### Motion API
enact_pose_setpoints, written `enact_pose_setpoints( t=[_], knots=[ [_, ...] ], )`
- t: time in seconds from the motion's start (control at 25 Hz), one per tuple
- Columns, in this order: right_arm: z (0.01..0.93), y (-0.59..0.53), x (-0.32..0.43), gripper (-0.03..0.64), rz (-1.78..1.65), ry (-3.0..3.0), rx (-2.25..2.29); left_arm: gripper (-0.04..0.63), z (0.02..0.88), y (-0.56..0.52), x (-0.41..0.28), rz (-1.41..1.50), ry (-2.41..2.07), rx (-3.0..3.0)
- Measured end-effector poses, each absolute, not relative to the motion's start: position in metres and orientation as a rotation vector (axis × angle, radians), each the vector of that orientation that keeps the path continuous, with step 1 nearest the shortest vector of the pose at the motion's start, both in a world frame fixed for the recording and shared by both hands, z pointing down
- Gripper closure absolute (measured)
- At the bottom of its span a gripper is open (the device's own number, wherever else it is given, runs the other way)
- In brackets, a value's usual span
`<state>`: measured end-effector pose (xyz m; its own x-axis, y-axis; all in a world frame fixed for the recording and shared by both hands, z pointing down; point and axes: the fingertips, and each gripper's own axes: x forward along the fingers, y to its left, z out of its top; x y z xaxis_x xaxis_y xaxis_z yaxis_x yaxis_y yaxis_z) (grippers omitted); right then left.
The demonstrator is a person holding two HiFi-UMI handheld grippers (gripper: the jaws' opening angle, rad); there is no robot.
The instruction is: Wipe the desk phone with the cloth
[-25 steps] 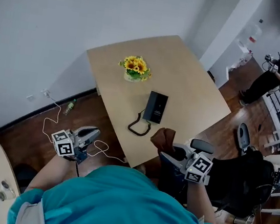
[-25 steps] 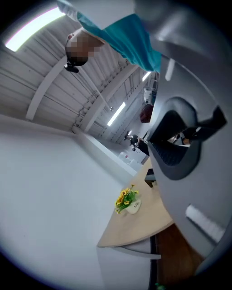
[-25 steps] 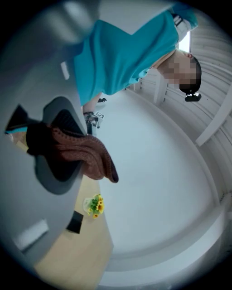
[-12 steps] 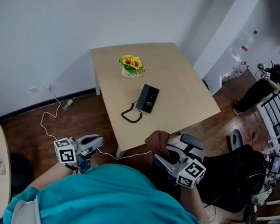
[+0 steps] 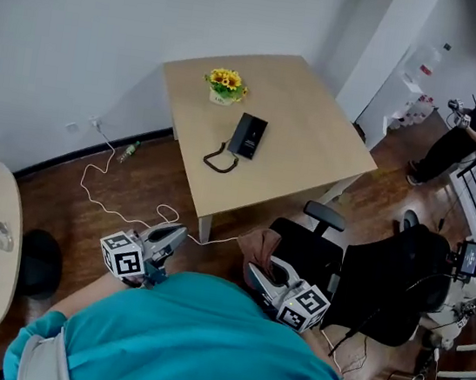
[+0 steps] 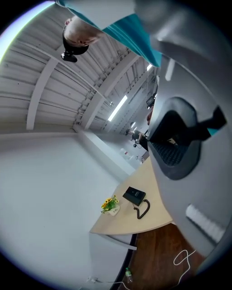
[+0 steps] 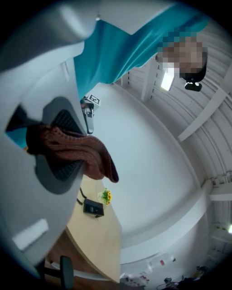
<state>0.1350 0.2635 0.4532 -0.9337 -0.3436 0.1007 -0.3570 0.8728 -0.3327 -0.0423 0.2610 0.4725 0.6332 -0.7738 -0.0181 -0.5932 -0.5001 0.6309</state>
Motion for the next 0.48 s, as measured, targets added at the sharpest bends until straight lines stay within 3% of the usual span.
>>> enact_pose_setpoints(
  t=[0.48],
  knots=[
    [0.453, 0.279, 0.078, 0.506, 0.566, -2.975, 0.596, 0.591, 0.464, 0.283, -0.088, -0.401, -1.054, 2.307]
  ],
)
